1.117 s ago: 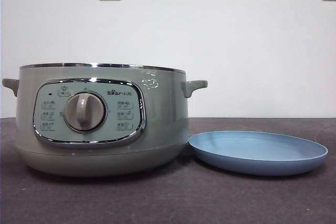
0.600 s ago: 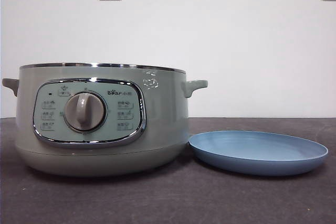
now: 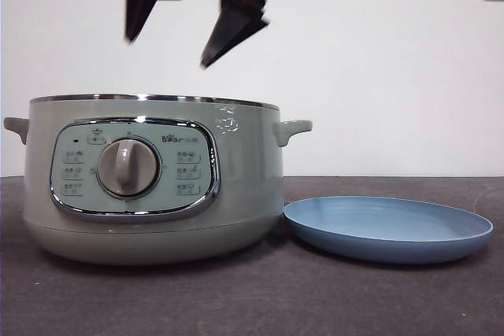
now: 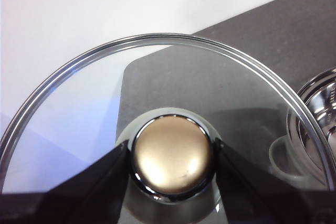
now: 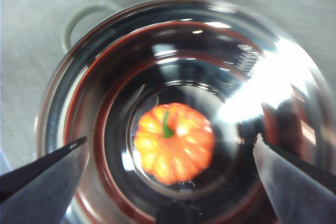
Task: Take the pumpkin out from the steamer,put the pumpkin in the blue plate,close the lid
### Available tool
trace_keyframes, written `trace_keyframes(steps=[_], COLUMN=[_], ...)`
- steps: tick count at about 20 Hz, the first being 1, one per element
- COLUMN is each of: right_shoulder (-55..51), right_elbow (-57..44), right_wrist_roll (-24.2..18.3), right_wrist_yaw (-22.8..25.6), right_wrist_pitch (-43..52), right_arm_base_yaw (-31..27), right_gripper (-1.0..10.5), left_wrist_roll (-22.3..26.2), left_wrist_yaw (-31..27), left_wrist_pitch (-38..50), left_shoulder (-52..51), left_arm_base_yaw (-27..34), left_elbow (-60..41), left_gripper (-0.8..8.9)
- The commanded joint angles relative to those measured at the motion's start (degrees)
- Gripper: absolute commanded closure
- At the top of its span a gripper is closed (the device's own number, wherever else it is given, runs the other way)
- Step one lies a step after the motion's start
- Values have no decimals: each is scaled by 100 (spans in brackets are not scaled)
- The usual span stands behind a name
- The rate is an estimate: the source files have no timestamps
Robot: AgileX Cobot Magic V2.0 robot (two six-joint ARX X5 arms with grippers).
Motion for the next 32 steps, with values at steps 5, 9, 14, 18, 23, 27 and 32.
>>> trace_keyframes(steps=[5,9,14,18,23,27,32], right_shoulder=[907,1239,1266,1248,490,-476,-1010], right_elbow=[20,20,20,20,20,20,11], right_wrist_roll=[-238,-247,-264,-264,-214,-212,66], right_wrist_yaw=[157,146,466,435,439,439,442], right_wrist_pitch=[181,186,155,133,-166,-960,-2151], right_arm_base_yaw=[133,129,129,146,127,-127,-1215], right_gripper=[406,407,827,959,959,959,959], left_wrist_roll=[63,63,63,48,37,28,31], left_wrist_yaw=[-72,-72,-68,-46,179,426,581], left_wrist_pitch=[205,205,199,116,151,424,490], left_shoulder=[-57,-57,-57,-57,-57,-57,46], left_arm_base_yaw=[2,2,0,0,0,0,0], left_elbow=[85,85,85,85,85,85,85], left_gripper=[822,822,822,822,822,822,822])
